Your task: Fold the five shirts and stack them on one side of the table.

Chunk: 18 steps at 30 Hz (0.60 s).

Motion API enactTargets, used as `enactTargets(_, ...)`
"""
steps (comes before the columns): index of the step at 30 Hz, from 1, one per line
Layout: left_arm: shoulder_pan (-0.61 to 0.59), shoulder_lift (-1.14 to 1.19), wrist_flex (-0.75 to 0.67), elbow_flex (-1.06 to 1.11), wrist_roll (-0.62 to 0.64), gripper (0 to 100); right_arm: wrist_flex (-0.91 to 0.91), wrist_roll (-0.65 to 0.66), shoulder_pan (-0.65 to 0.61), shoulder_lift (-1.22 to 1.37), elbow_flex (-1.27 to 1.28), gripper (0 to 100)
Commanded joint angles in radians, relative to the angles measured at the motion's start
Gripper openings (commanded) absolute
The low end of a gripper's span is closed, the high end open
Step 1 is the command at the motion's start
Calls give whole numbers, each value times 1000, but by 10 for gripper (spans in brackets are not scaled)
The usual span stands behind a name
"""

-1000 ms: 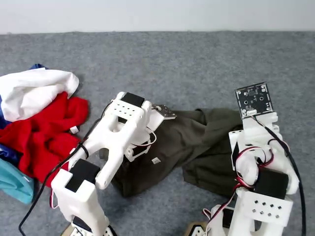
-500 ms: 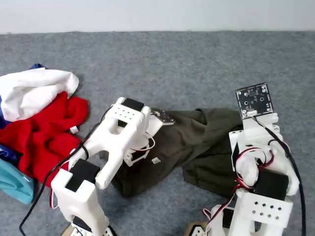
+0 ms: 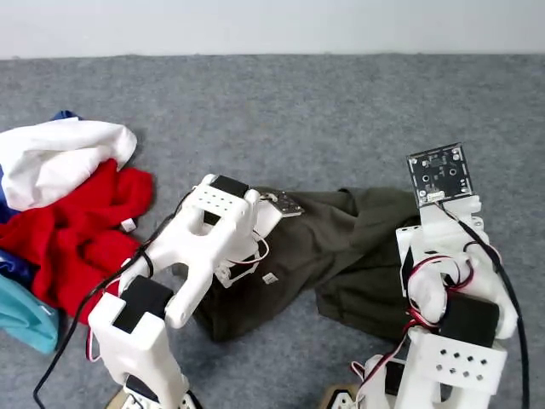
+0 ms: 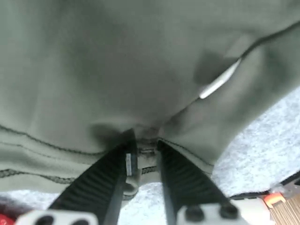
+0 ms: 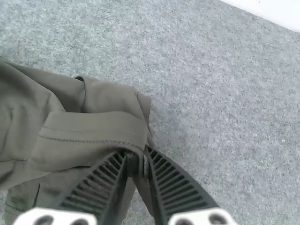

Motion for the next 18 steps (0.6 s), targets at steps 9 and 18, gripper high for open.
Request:
enactTargets(9,-2,-5,-25,1,-6,15,7,-8,2,-16,-5,10)
enactTargets(18,-2,-5,43,10,-5,98,7,-8,-1,-16,-5,10)
